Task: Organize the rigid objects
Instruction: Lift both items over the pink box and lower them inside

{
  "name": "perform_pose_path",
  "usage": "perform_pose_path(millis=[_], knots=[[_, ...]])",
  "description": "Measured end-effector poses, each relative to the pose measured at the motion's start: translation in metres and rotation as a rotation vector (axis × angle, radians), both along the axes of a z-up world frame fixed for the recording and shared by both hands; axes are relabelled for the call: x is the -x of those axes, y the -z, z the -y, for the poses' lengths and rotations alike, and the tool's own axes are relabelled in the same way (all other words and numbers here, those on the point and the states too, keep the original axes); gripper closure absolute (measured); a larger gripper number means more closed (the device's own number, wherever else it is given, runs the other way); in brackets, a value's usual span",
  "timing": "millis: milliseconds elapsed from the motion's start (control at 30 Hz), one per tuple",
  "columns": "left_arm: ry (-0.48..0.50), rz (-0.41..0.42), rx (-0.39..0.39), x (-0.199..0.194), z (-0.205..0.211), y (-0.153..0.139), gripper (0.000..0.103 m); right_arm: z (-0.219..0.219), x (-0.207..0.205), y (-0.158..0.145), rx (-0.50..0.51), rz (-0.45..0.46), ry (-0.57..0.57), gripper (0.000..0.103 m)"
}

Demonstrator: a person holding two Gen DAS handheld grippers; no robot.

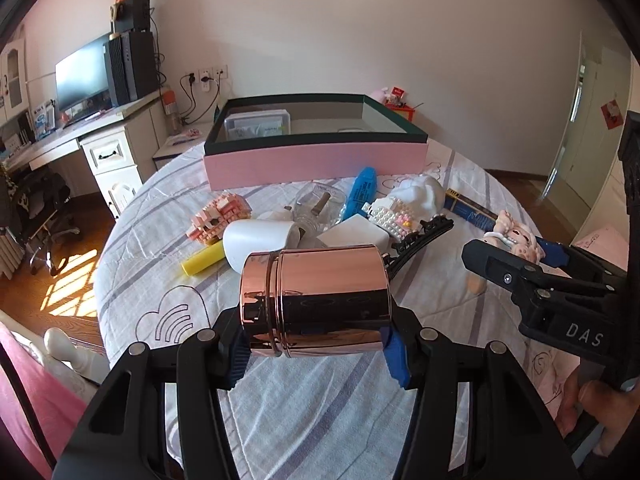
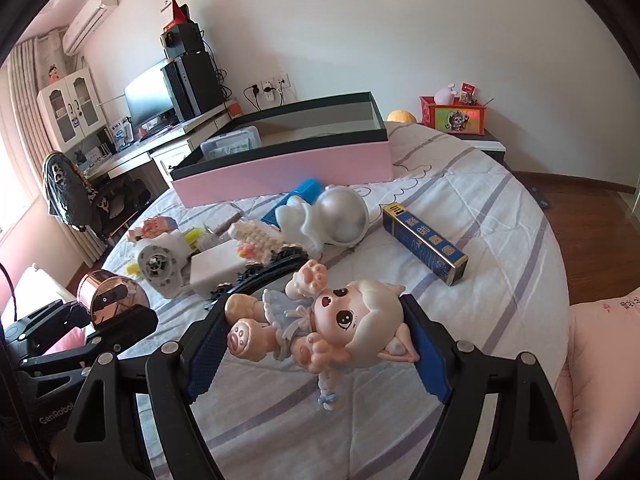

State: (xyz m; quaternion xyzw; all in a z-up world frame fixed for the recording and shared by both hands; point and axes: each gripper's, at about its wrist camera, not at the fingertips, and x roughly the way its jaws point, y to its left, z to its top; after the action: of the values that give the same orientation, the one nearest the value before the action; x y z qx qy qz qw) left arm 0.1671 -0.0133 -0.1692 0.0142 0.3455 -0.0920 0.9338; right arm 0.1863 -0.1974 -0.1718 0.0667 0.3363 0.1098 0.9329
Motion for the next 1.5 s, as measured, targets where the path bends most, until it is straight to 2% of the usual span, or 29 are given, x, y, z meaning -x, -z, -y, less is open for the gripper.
perform_pose_path(millis=[267, 533, 867, 1200, 1333, 1500], knots=[[-0.068, 0.174, -0.023, 0.035, -0.009, -0.058, 0.048, -0.028, 0.045, -0.068, 0.043, 0.200, -0.032, 0.021], [-0.117, 0.352, -0.005, 0.068, -0.023, -0.118, 0.048, -0.048, 0.078, -0.126, 0.065, 0.364, -0.020, 0.021], [-0.132, 0.424, -0.002, 0.075, -0.031, -0.141, 0.048, -0.057, 0.087, -0.156, 0.086, 0.439, -0.007, 0.021], [-0.140, 0.460, -0.038, 0.042, -0.022, -0.154, 0.048, -0.057, 0.061, -0.170, 0.103, 0.461, -0.004, 0.021], [-0.140, 0.477, -0.055, 0.016, -0.017, -0.157, 0.048, -0.053, 0.036, -0.174, 0.109, 0.465, 0.002, 0.021], [-0.123, 0.467, -0.095, -0.038, -0.009, -0.157, 0.048, -0.050, -0.014, -0.176, 0.140, 0.451, 0.005, 0.021]])
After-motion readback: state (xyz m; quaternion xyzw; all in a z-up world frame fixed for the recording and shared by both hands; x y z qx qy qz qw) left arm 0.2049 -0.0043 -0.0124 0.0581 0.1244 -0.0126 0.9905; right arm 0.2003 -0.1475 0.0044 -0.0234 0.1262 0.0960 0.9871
